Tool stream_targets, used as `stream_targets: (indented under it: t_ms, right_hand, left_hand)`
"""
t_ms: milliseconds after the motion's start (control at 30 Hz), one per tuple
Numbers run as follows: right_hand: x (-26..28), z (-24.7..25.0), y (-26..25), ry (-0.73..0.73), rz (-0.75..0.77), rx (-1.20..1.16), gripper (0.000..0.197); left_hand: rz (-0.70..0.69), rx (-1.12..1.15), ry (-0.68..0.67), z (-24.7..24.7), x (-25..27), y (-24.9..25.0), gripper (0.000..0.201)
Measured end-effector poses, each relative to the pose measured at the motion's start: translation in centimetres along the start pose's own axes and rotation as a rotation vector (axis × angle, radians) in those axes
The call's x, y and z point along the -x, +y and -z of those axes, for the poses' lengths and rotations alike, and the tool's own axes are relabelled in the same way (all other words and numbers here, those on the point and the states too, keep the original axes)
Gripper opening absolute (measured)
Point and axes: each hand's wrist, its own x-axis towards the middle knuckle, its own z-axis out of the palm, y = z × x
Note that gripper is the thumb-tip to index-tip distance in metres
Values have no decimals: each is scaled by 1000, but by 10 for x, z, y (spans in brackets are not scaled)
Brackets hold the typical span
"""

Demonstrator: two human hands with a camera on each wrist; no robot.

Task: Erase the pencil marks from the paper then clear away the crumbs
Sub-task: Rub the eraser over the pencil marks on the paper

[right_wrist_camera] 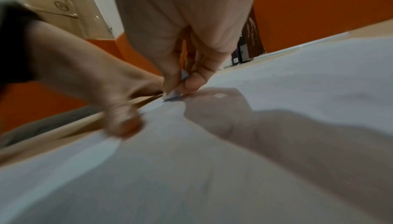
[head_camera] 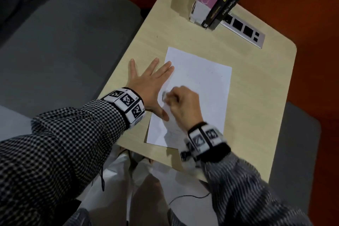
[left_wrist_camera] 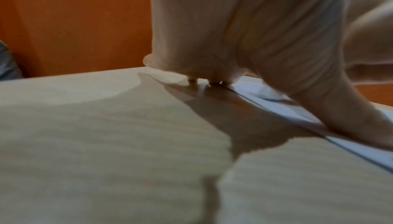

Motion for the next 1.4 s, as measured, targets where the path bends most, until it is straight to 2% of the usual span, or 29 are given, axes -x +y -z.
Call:
stream_targets:
  t_ms: [100, 267, 433, 600, 767, 867, 933, 1033, 1100, 1267, 1400]
  right_hand:
    - [-33, 9, 6, 71, -17, -29, 11]
    - [25, -6, 10, 31, 43, 20, 21]
    - [-19, 0, 10, 64, 45, 8, 11]
    - [36, -9, 9, 54, 79, 28, 24]
    - [-13, -8, -1, 59, 61, 9, 11]
    - [15, -15, 5, 105, 56, 16, 16]
    - [34, -15, 7, 83, 53, 1, 19]
    - [5, -10, 3, 70, 44, -14, 11]
    - [-10, -9, 3, 79, 33, -56, 13]
    - [44, -11, 19, 81, 44, 17, 14]
    - [8, -7, 13, 97, 30, -27, 8]
  left_hand:
    - [3, -4, -5, 0, -1, 1, 151]
    - [-2, -29, -4, -2, 0, 2, 151]
    - [-10, -21, -10, 0, 0, 2, 152]
    - [8, -27, -13, -2, -1, 2, 151]
    - [-7, -10, -28, -1, -2, 2, 154]
    - [5, -20, -21, -1, -2, 2, 149]
    - [8, -31, -10, -2, -1, 2, 148]
    - [-3, -24, -17, -1, -2, 2, 152]
    - [-9, -16, -15, -1, -1, 2, 154]
    - [8, -27, -20, -2, -1, 1, 153]
    - [6, -34, -33, 0, -1, 4, 155]
